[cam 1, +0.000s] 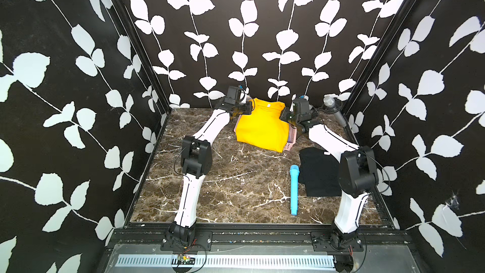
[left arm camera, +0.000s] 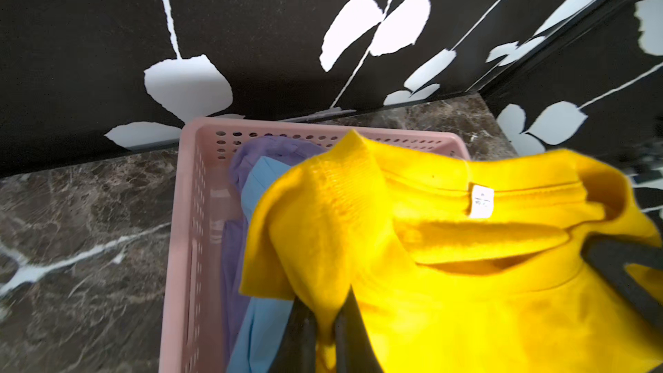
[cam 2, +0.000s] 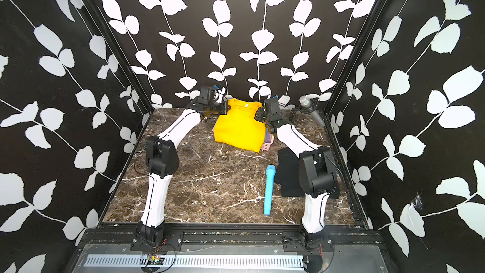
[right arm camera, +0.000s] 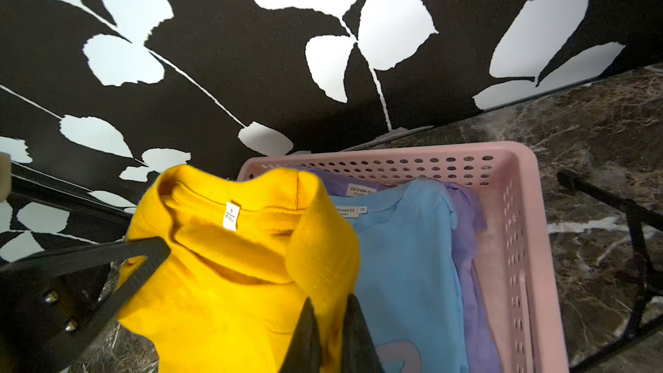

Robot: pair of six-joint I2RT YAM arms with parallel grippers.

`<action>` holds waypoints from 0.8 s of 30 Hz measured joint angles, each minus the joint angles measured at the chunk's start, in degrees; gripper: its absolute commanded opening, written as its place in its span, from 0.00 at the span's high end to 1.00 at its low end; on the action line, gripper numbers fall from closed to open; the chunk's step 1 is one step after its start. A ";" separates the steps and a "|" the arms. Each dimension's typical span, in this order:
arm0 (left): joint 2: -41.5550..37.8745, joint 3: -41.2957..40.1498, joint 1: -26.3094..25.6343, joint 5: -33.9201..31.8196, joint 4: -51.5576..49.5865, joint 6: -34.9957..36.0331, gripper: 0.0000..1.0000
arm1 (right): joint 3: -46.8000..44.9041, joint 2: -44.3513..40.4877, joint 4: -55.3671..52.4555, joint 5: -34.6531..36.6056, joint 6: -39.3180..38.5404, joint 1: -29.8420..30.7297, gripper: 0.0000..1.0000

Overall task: Put the folded t-shirts into the basket
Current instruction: Place the T-shirt in the bin.

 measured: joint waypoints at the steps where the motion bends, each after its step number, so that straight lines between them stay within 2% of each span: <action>1: 1.11 1.05 0.07 -0.17 0.04 0.57 1.00 | 1.03 1.07 -0.28 -0.07 -0.28 -0.22 1.00; 16: 15.30 15.04 0.33 -1.73 3.65 5.44 1.00 | 12.70 13.62 -3.76 -2.27 -3.87 -3.58 1.00; 22: 18.91 16.76 0.35 -2.60 4.85 5.84 1.00 | 16.68 17.20 -5.73 -2.69 -5.01 -3.98 1.00; 24: 19.69 16.76 0.35 -2.64 4.90 5.84 0.95 | 17.29 17.97 -6.45 -2.71 -5.27 -4.02 0.97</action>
